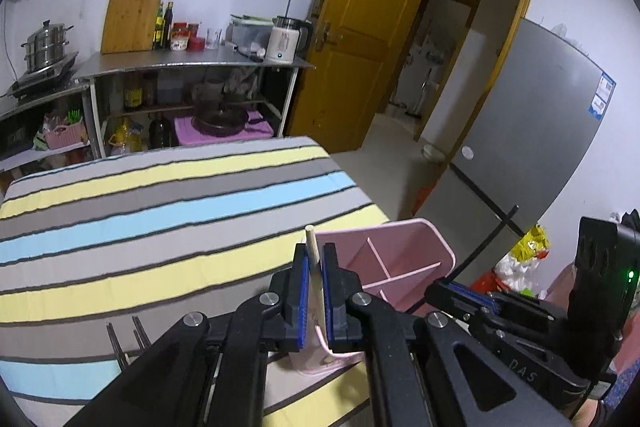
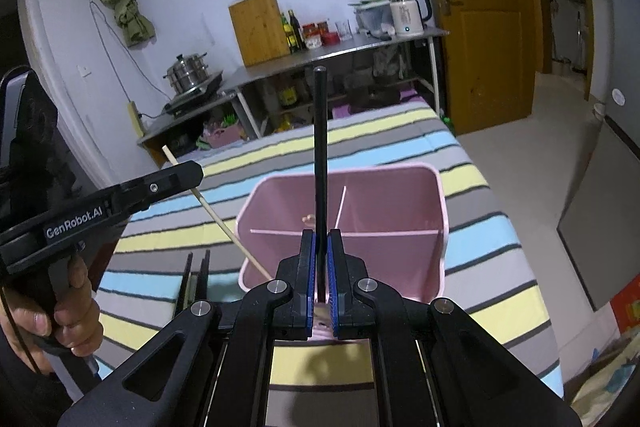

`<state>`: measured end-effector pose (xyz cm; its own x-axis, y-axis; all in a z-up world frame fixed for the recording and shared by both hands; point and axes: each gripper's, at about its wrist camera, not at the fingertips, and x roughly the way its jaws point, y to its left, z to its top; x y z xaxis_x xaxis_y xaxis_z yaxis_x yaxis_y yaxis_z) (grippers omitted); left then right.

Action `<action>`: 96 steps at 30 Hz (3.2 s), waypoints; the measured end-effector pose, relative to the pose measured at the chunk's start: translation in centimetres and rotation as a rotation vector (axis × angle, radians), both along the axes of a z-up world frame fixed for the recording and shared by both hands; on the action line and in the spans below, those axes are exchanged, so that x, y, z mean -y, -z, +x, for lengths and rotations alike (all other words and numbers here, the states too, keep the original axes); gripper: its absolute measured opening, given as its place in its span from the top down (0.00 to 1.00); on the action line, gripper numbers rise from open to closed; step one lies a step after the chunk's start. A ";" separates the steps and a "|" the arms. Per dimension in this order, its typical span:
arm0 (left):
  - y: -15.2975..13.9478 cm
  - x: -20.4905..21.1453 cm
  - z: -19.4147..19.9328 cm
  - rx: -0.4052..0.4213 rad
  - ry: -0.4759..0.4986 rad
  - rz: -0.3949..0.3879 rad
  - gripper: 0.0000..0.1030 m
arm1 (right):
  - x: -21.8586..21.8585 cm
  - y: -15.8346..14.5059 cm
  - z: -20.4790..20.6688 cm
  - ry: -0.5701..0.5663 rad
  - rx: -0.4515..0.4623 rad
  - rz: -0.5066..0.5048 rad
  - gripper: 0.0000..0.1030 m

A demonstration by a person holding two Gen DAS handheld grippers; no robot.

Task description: Organize utensils

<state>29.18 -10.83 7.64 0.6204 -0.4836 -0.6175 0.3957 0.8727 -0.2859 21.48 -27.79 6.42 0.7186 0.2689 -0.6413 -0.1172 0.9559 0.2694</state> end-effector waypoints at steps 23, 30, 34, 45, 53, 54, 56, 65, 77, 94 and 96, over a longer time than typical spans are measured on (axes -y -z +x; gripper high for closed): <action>0.1 -6.8 -7.0 0.040 -0.110 -0.039 0.66 | 0.5 -1.0 -5.0 0.012 0.056 0.024 0.84; 2.4 -10.3 -10.3 0.004 -0.200 -0.005 0.57 | -2.0 -0.5 -7.5 -0.062 0.066 0.032 0.84; 4.3 -12.6 -12.1 -0.037 -0.249 -0.007 0.57 | -3.2 0.2 -8.5 -0.102 0.057 0.040 0.84; 10.6 -16.2 -14.6 -0.152 -0.316 0.036 0.57 | -6.8 3.5 -9.8 -0.211 -0.041 0.060 0.84; 12.7 -16.1 -12.5 -0.168 -0.337 0.076 0.58 | -10.0 5.8 -9.0 -0.280 -0.105 0.035 0.85; 13.0 -16.1 -12.1 -0.173 -0.340 0.081 0.59 | -10.4 6.0 -8.8 -0.287 -0.113 0.029 0.84; 13.8 -16.1 -11.3 -0.183 -0.347 0.099 0.59 | -11.0 6.5 -8.4 -0.303 -0.127 0.022 0.84; 15.7 -14.8 -9.2 -0.180 -0.356 0.173 0.59 | -11.7 7.2 -7.0 -0.299 -0.158 -0.002 0.85; 15.8 -15.5 -9.8 -0.167 -0.384 0.235 0.77 | -12.5 7.4 -6.7 -0.301 -0.169 -0.014 0.85; 16.0 -13.3 -9.1 -0.137 -0.339 0.250 0.60 | -12.8 7.9 -6.0 -0.309 -0.181 -0.012 0.85; 16.0 -12.8 -9.1 -0.127 -0.339 0.291 0.60 | -13.0 7.9 -5.9 -0.311 -0.182 -0.013 0.85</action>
<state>20.12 1.93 -8.38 0.6239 -0.0619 -0.7791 0.0519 0.9979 -0.0377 15.58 -14.78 -1.47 0.4776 0.4478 -0.7559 -0.3547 0.8854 0.3005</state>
